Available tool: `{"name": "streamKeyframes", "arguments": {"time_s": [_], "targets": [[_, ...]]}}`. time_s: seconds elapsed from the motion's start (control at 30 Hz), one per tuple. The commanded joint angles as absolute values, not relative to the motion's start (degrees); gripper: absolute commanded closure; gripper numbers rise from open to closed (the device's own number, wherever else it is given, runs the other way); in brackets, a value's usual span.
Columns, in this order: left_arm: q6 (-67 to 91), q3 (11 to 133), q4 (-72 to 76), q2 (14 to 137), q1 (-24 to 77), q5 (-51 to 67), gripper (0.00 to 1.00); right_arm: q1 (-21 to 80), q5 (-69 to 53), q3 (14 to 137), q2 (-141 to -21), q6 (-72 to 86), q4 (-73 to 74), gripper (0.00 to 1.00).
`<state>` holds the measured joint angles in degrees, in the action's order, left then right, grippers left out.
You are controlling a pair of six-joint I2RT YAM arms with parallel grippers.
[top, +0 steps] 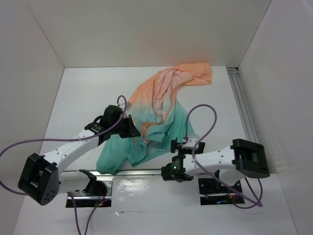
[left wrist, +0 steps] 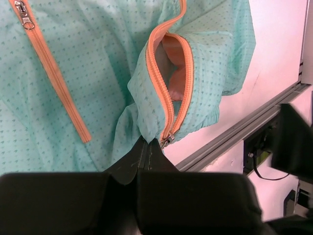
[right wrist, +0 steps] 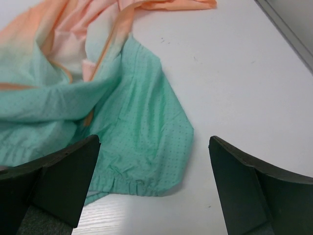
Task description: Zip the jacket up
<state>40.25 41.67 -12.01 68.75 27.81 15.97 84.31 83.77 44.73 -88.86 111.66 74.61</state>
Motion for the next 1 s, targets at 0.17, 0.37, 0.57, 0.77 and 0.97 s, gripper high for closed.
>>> {"name": "streamKeyframes", "arguments": {"time_s": [0.17,0.37,0.57,0.77,0.97], "targets": [[39.1,43.1,-9.7,67.1,27.4,18.1,1.0,82.9,99.7,38.9,-72.1,156.1,73.6,0.0],[39.1,43.1,-9.7,67.1,27.4,19.2,1.0,67.4,101.9,30.9,-69.6,156.1,58.5,0.0],[39.1,43.1,-9.7,66.5,27.4,19.2,1.0,53.4,101.9,38.3,-84.1,156.6,62.0,0.0],[39.1,43.6,-10.7,66.5,27.9,19.8,1.0,49.9,101.9,50.4,-96.0,157.5,74.9,0.0],[38.6,44.1,-11.3,66.5,27.9,19.2,1.0,50.4,101.9,57.3,-92.3,157.4,74.9,0.0]]}}
